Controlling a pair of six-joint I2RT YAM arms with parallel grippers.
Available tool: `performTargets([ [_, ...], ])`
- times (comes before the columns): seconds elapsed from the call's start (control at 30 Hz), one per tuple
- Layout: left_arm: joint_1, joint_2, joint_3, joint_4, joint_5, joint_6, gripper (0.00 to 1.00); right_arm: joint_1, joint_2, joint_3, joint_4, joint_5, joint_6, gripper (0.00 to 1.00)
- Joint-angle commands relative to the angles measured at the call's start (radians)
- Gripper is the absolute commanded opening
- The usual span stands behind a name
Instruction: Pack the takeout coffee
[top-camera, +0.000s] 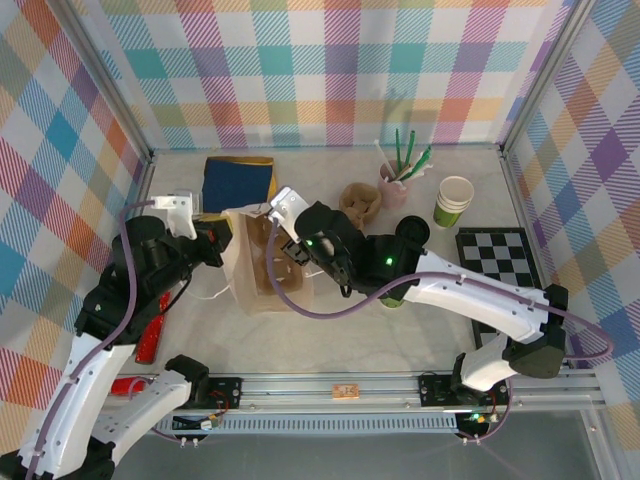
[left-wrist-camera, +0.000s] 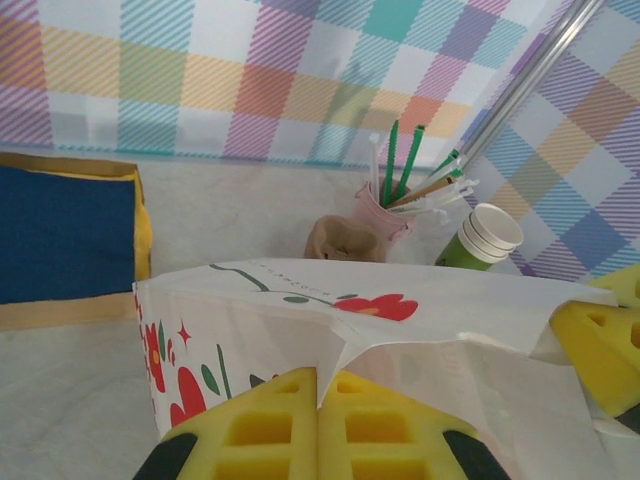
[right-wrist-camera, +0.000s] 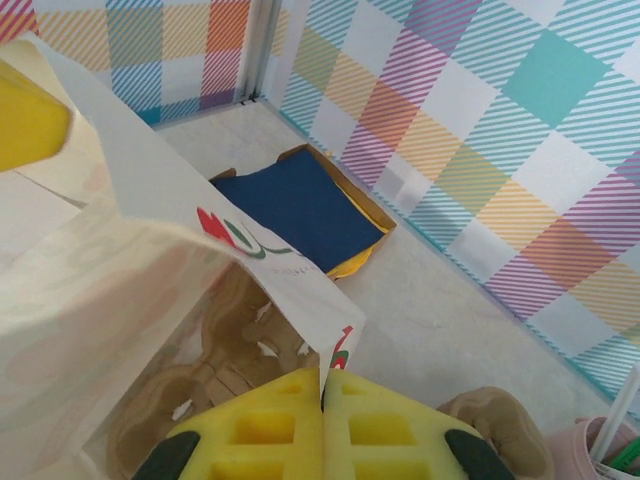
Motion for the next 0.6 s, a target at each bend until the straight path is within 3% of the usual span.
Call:
performTargets([
  [0.0, -0.013, 0.055, 0.070, -0.031, 0.059, -0.059, 0.00, 0.003, 0.035, 0.126, -0.107, 0.014, 0.031, 0.07],
  [0.27, -0.014, 0.267, 0.225, -0.228, 0.034, -0.178, 0.00, -0.046, 0.120, 0.324, -0.411, -0.067, 0.182, 0.07],
  [0.57, -0.032, 0.281, 0.245, -0.257, 0.039, -0.254, 0.00, -0.127, 0.066, 0.209, -0.439, -0.235, 0.286, 0.06],
])
